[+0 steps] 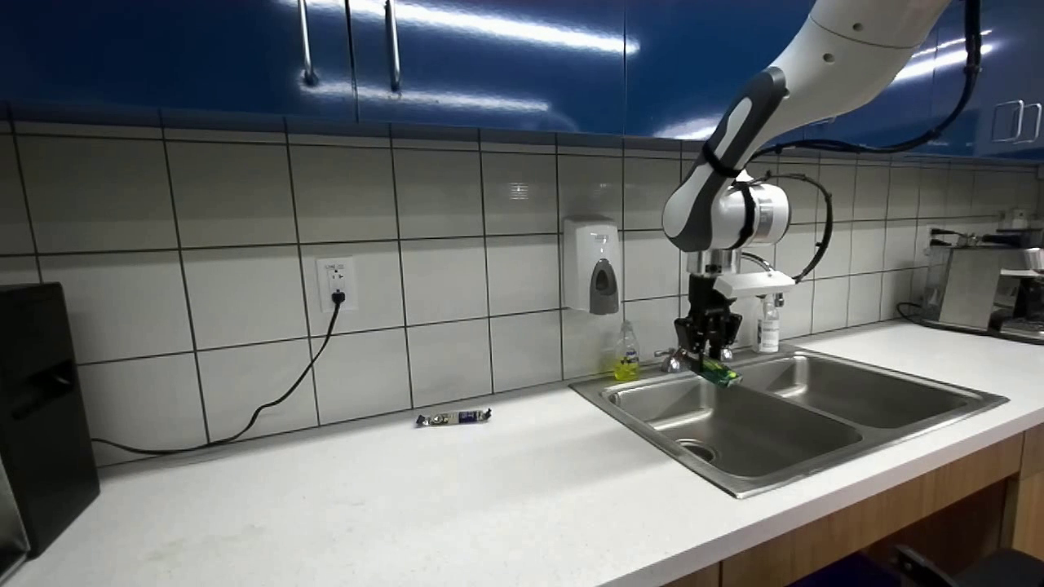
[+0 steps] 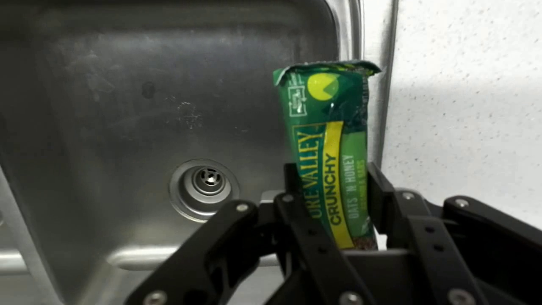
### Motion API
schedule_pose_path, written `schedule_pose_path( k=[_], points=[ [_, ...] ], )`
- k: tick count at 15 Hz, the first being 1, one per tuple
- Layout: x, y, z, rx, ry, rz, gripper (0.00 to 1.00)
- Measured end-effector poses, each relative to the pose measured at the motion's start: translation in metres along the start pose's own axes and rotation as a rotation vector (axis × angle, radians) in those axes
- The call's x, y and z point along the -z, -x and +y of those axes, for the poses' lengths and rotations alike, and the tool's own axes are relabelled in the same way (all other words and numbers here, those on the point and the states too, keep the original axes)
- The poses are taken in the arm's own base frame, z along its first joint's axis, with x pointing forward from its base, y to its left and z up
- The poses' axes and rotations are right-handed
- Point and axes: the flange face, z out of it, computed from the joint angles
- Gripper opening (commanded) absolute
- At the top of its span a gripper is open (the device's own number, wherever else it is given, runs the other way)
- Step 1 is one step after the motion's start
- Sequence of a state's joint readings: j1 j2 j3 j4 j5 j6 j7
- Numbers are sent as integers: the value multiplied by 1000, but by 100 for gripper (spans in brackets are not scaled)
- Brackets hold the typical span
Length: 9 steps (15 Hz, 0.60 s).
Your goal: Put the green packet inside the left sink
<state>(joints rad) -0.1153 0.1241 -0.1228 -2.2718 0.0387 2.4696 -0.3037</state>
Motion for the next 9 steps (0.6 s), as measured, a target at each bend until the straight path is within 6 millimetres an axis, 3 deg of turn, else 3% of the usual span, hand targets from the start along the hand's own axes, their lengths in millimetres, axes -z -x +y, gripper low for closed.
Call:
schedule_pose_path(
  k=[4, 9],
  points=[
    [-15, 2, 28, -210, 25, 16, 15],
    [-52, -9, 58, -400, 55, -9, 15]
  ],
)
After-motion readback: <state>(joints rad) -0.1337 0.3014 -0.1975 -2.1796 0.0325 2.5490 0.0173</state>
